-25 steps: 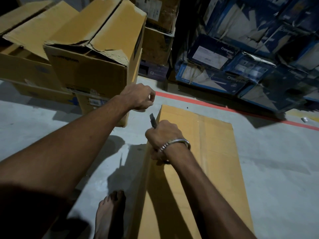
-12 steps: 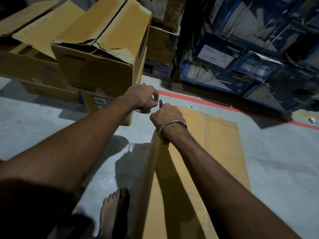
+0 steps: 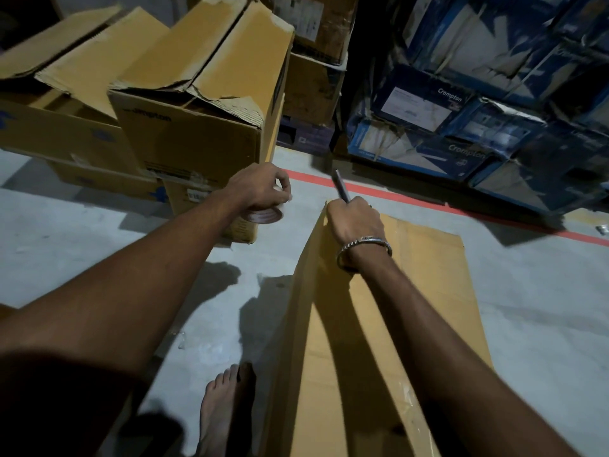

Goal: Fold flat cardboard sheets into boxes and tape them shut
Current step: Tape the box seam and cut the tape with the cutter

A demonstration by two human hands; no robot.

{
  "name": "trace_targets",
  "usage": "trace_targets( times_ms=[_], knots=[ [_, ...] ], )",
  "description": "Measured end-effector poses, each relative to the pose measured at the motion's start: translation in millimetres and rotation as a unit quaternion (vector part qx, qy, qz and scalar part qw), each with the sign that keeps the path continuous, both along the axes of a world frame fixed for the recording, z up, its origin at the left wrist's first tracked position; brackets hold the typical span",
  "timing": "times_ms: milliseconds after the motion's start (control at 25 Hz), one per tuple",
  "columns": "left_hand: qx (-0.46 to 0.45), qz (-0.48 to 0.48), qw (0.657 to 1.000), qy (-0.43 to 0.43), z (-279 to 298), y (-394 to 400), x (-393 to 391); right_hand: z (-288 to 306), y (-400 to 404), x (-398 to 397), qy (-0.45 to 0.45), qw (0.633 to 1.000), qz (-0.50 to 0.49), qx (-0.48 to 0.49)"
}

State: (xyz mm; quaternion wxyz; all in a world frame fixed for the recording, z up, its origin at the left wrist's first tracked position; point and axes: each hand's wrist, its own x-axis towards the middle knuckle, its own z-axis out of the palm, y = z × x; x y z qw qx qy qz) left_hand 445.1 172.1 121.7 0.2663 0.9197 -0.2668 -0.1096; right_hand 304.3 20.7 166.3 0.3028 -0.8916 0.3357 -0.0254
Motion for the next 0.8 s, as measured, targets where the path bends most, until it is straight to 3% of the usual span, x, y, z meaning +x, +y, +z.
trace_targets(
  times_ms=[240,480,640,800],
  knots=[
    [-0.022,0.031,0.996,0.08,0,8,2,-26,-28,39,-0.014,0.983,-0.045,-0.176],
    [0.019,0.05,0.997,0.048,0,8,2,-42,-19,51,0.031,0.969,-0.007,-0.246],
    [0.064,0.035,0.997,-0.02,10,9,-8,-34,-10,49,0.043,0.98,0.015,-0.193],
    [0.125,0.025,0.982,-0.139,43,10,-30,-15,-12,-12,-0.101,0.994,-0.004,-0.039]
  ],
)
